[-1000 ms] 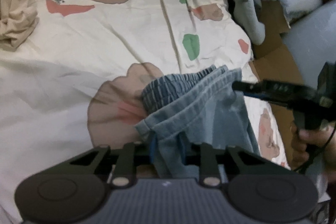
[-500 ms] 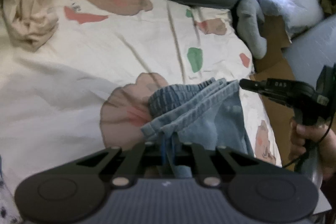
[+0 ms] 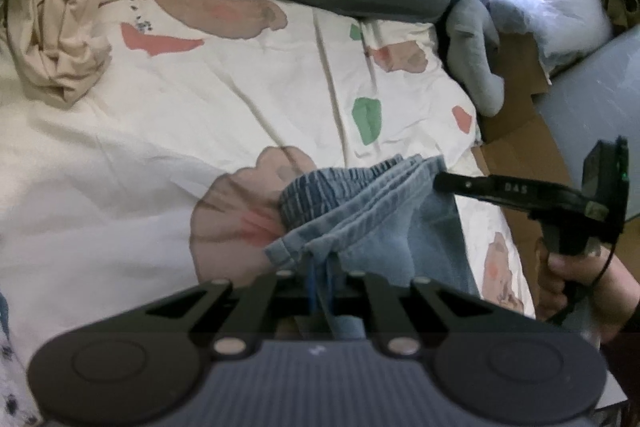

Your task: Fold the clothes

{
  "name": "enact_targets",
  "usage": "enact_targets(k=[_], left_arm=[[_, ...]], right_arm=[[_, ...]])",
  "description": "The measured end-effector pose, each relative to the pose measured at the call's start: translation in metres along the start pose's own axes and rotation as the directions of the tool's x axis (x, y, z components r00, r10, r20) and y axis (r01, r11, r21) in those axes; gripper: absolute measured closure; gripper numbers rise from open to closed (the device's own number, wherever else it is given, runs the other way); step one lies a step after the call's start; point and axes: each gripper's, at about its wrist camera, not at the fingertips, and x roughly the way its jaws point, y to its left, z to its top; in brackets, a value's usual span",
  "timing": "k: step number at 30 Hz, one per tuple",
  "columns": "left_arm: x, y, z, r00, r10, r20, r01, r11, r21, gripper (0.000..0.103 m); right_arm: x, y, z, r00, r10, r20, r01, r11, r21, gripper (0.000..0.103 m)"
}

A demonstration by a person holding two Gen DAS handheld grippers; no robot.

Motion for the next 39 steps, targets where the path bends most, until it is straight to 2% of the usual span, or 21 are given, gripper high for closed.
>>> enact_targets(k=[2,6,8,10,12,13,14,15,19,22,24,28,32,36,39], left_arm=[[-0.002,0.000,0.000,1.000,0.009,0.006,-0.009,1.000,-0.002,0.098],[0.013,0.007,0.000,0.999,0.007,-0.049,-0.008,1.000,-0.016,0.096],[0.021,0.011,0.001,0.998,0.006,-0.065,-0.007,1.000,-0.017,0.095],[0.025,0.012,0.002,0.998,0.011,-0.070,-0.010,1.000,0.003,0.088],[0.029,0.013,0.001,0.997,0.007,-0.074,-0.007,1.000,0.008,0.070],[0.031,0.015,-0.001,0.997,-0.006,-0.076,0.006,1.000,-0.007,0.065],[0.034,0.018,-0.003,0.997,-0.024,-0.079,0.023,0.999,-0.024,0.056],[0.036,0.021,-0.005,0.996,-0.041,-0.081,0.038,0.998,-0.041,0.049],[0.050,0.034,-0.010,0.992,-0.101,-0.073,0.092,0.989,-0.113,0.037],[0.059,0.041,-0.010,0.985,-0.161,-0.058,0.150,0.976,-0.161,0.037],[0.060,0.041,-0.010,0.981,-0.188,-0.052,0.177,0.969,-0.170,0.040],[0.054,0.041,-0.012,0.980,-0.193,-0.052,0.180,0.966,-0.185,0.055],[0.048,0.040,-0.016,0.983,-0.181,-0.043,0.170,0.967,-0.192,0.066],[0.041,0.035,-0.015,0.986,-0.166,-0.033,0.159,0.974,-0.164,0.081],[0.032,0.016,-0.011,0.990,-0.142,-0.023,0.140,0.987,-0.073,0.085]], right_arm=[[-0.004,0.003,0.002,1.000,0.011,0.020,-0.011,1.000,0.006,0.101],[0.004,0.003,0.004,1.000,-0.009,-0.002,0.009,1.000,0.013,0.101],[0.007,0.000,0.003,1.000,-0.022,-0.013,0.022,1.000,0.021,0.095],[0.004,-0.002,0.002,1.000,-0.026,-0.004,0.026,0.999,0.024,0.091],[0.004,-0.005,0.000,1.000,-0.014,-0.012,0.014,0.999,0.036,0.080],[0.005,-0.006,-0.002,1.000,-0.004,-0.015,0.005,0.999,0.044,0.071],[0.006,-0.007,-0.002,1.000,0.006,-0.015,-0.005,0.999,0.045,0.064],[0.008,-0.008,-0.003,1.000,0.020,-0.016,-0.020,0.999,0.043,0.062],[0.020,-0.015,-0.004,0.998,0.060,-0.023,-0.059,0.997,0.056,0.048],[0.028,-0.024,-0.005,0.993,0.119,-0.022,-0.116,0.987,0.107,0.045],[0.028,-0.026,-0.006,0.990,0.139,-0.013,-0.137,0.985,0.102,0.045],[0.020,-0.026,-0.007,0.988,0.153,0.016,-0.154,0.985,0.077,0.077],[0.012,-0.023,-0.011,0.985,0.169,0.041,-0.171,0.983,0.068,0.090],[0.003,-0.018,-0.015,0.985,0.157,0.075,-0.160,0.986,0.035,0.094],[-0.008,-0.016,-0.018,0.984,0.138,0.113,-0.143,0.989,0.035,0.095]])
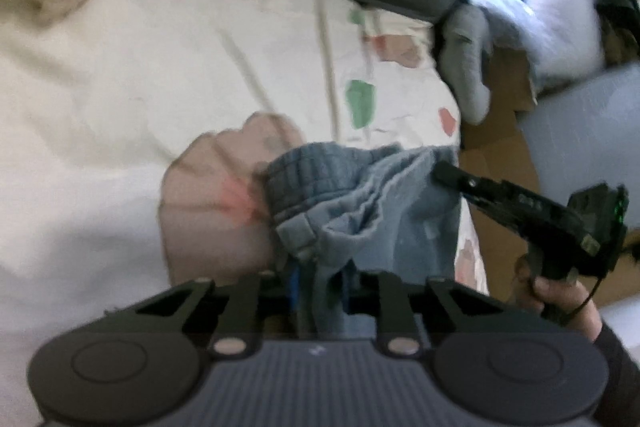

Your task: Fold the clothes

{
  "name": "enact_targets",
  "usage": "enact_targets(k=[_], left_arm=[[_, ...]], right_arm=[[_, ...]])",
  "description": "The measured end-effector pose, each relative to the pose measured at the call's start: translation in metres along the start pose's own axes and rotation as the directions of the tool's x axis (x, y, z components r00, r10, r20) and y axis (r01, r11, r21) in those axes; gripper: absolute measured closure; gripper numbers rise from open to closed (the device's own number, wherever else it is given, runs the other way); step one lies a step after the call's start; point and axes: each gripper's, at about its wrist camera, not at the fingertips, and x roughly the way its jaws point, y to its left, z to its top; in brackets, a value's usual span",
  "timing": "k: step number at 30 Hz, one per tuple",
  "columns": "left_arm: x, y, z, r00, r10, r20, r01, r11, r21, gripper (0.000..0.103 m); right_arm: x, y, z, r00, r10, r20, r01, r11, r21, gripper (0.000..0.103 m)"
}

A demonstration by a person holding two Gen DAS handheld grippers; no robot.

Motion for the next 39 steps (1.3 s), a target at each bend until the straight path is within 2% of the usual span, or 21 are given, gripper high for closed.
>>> enact_targets(k=[2,6,11,22,26,28,31,36,39], left_arm=[[-0.003,-0.014,0.003,1.000,0.008,0.008,-0.009,0.998,0.059,0.085],[0.001,-0.030,0.014,1.000,-0.002,0.010,0.001,0.996,0.089,0.086],[0.014,-0.036,0.026,1.000,-0.007,0.013,0.006,0.996,0.089,0.086],[0.040,-0.034,0.042,1.000,0.003,0.003,-0.003,0.998,0.063,0.086],[0.048,-0.027,0.045,0.999,0.015,-0.030,-0.014,0.999,0.040,0.083],[0.047,-0.030,0.046,0.999,0.028,-0.031,-0.026,0.998,0.064,0.080],[0.040,-0.040,0.046,0.998,0.059,-0.023,-0.056,0.990,0.130,0.077],[0.024,-0.052,0.047,0.991,0.133,-0.015,-0.124,0.954,0.274,0.071],[0.012,-0.058,0.055,0.986,0.168,0.011,-0.163,0.937,0.309,0.071]], right_arm=[[-0.008,0.002,-0.001,0.999,-0.016,0.028,0.016,1.000,0.004,0.095],[-0.023,-0.001,0.001,0.996,-0.058,0.074,0.057,0.998,0.024,0.095],[-0.032,-0.007,0.009,0.990,-0.105,0.092,0.102,0.994,0.037,0.095],[-0.020,-0.017,0.018,0.979,-0.190,0.074,0.187,0.981,0.045,0.095],[-0.011,-0.021,0.019,0.973,-0.227,0.038,0.224,0.972,0.065,0.094],[-0.014,-0.021,0.016,0.967,-0.250,0.051,0.245,0.965,0.091,0.091],[-0.021,-0.015,0.009,0.953,-0.299,0.056,0.291,0.949,0.121,0.066],[-0.044,-0.003,-0.014,0.944,-0.318,0.082,0.301,0.937,0.175,0.063],[-0.055,0.002,-0.035,0.942,-0.319,0.108,0.288,0.928,0.236,0.063]])
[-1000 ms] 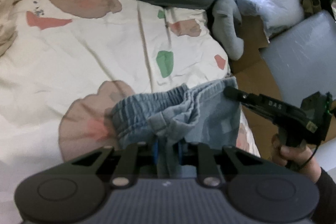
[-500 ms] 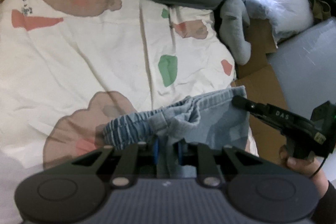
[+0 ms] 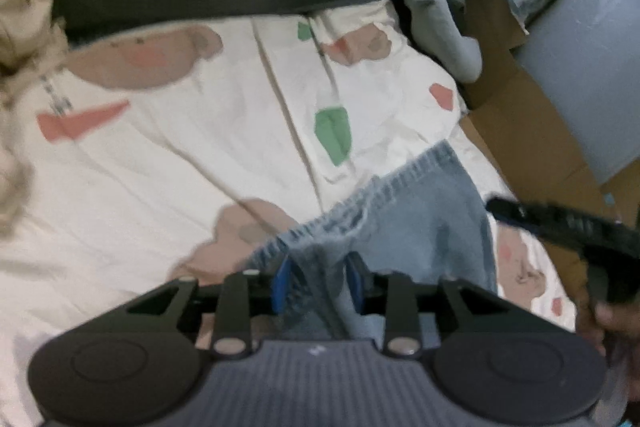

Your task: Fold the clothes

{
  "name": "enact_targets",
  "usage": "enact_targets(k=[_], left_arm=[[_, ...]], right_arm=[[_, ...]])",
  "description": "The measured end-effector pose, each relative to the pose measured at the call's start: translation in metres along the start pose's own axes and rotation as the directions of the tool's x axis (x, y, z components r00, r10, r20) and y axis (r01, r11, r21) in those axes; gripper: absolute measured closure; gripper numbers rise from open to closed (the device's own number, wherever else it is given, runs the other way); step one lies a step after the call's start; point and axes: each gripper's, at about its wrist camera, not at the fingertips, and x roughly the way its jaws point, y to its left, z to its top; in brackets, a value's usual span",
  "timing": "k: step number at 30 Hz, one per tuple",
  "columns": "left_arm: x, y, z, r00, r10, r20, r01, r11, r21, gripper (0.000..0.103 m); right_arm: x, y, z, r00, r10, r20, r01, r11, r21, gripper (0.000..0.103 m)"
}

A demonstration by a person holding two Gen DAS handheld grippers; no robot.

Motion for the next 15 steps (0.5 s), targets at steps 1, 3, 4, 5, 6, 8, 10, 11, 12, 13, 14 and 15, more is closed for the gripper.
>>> enact_targets(k=[1,3,4,5,6,8,10,11,12,13,14,15], left_arm=[[-0.006,-0.003,0.003,1.000,0.011,0.017,-0.011,1.000,0.017,0.071],[-0.014,-0.012,0.009,0.999,0.017,0.051,-0.020,0.998,0.052,0.071],[-0.017,-0.018,0.011,0.998,0.016,0.066,-0.020,0.997,0.071,0.071],[-0.018,-0.024,0.013,0.997,0.015,0.077,-0.021,0.996,0.083,0.071],[-0.019,-0.030,0.014,0.996,0.011,0.087,-0.019,0.995,0.095,0.071],[-0.018,-0.042,0.014,0.995,-0.015,0.101,0.003,0.993,0.117,0.071],[-0.013,-0.053,0.012,0.994,-0.046,0.100,0.032,0.989,0.141,0.071],[-0.009,-0.056,0.010,0.994,-0.053,0.095,0.039,0.988,0.150,0.071],[-0.005,-0.059,0.007,0.995,-0.059,0.086,0.045,0.987,0.156,0.071],[0.000,-0.061,0.004,0.995,-0.065,0.074,0.053,0.986,0.158,0.071],[0.004,-0.062,0.001,0.995,-0.073,0.063,0.063,0.985,0.159,0.071],[0.008,-0.062,-0.002,0.995,-0.080,0.051,0.072,0.985,0.156,0.071]], right_arm=[[-0.004,0.000,-0.007,1.000,0.006,0.007,-0.007,1.000,0.015,0.063],[-0.007,0.002,-0.020,1.000,0.018,0.008,-0.018,0.999,0.029,0.063],[-0.008,0.003,-0.026,1.000,0.021,0.003,-0.021,0.999,0.033,0.063],[-0.009,0.004,-0.032,1.000,0.024,-0.001,-0.024,0.999,0.036,0.063],[-0.008,0.006,-0.038,1.000,0.026,-0.007,-0.026,0.999,0.036,0.063],[-0.005,0.009,-0.047,0.999,0.030,-0.017,-0.029,0.999,0.035,0.063],[0.000,0.009,-0.055,0.999,0.032,-0.027,-0.031,0.999,0.038,0.063],[0.003,0.010,-0.058,0.999,0.032,-0.036,-0.031,0.999,0.029,0.063],[0.007,0.010,-0.062,0.998,0.033,-0.046,-0.032,0.999,0.015,0.063],[0.011,0.009,-0.064,0.997,0.035,-0.063,-0.036,0.999,-0.008,0.063],[0.014,0.008,-0.067,0.996,0.037,-0.081,-0.040,0.999,-0.036,0.063],[0.018,0.004,-0.070,0.994,0.042,-0.098,-0.048,0.997,-0.062,0.063]])
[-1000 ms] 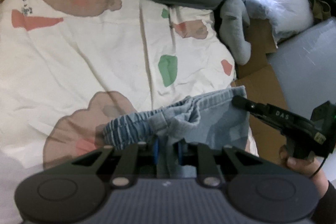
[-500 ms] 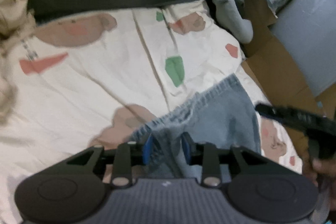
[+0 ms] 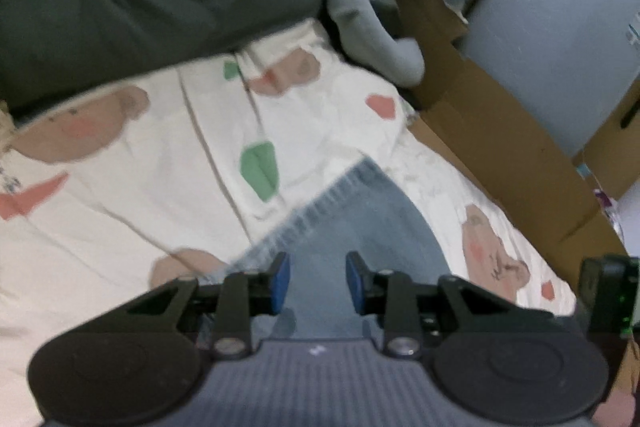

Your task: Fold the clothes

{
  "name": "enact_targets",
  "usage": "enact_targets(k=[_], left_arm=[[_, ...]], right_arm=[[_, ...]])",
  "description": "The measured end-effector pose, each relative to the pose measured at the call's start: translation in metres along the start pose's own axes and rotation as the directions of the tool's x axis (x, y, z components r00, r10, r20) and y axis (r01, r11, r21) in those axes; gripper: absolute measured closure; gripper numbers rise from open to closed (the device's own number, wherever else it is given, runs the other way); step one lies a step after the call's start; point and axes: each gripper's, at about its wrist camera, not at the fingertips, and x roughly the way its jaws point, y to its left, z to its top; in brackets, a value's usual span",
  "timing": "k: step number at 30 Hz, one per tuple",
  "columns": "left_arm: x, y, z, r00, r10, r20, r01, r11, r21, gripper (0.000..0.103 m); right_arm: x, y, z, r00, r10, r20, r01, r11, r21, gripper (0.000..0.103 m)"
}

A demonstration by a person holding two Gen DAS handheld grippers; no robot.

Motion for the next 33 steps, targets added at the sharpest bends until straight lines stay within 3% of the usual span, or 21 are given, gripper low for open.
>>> enact_targets(k=[5,7,12,20,23,29,33], left_arm=[[0.017,0.010,-0.013,0.999,-0.023,-0.036,0.022,0.998,-0.052,0.071],[0.022,0.015,-0.016,0.999,0.006,-0.044,-0.009,0.998,-0.056,0.071],[0.026,0.023,-0.021,0.998,0.040,-0.053,-0.042,0.998,-0.052,0.082],[0.029,0.020,-0.022,0.993,0.100,-0.060,-0.100,0.995,-0.001,0.094],[0.026,0.002,-0.021,0.991,0.128,-0.048,-0.125,0.990,0.062,0.083],[0.027,-0.038,0.000,0.997,0.073,-0.008,-0.069,0.976,0.208,0.060],[0.040,-0.064,0.014,1.000,0.012,-0.027,-0.002,0.946,0.324,0.058]], right_arm=[[0.006,-0.012,-0.013,0.993,0.048,-0.108,-0.067,0.981,-0.179,0.063],[0.002,-0.013,-0.019,0.988,0.043,-0.151,-0.083,0.959,-0.270,0.063],[-0.012,-0.019,-0.035,0.977,0.028,-0.212,-0.111,0.914,-0.390,0.063],[-0.049,-0.041,-0.059,0.987,-0.033,-0.156,-0.037,0.903,-0.428,0.065],[-0.062,-0.046,-0.062,0.993,-0.036,-0.110,-0.017,0.898,-0.440,0.065],[-0.085,-0.064,-0.072,0.997,-0.042,-0.070,0.016,0.944,-0.330,0.065],[-0.109,-0.080,-0.082,0.998,-0.065,-0.024,0.057,0.968,-0.243,0.065]])
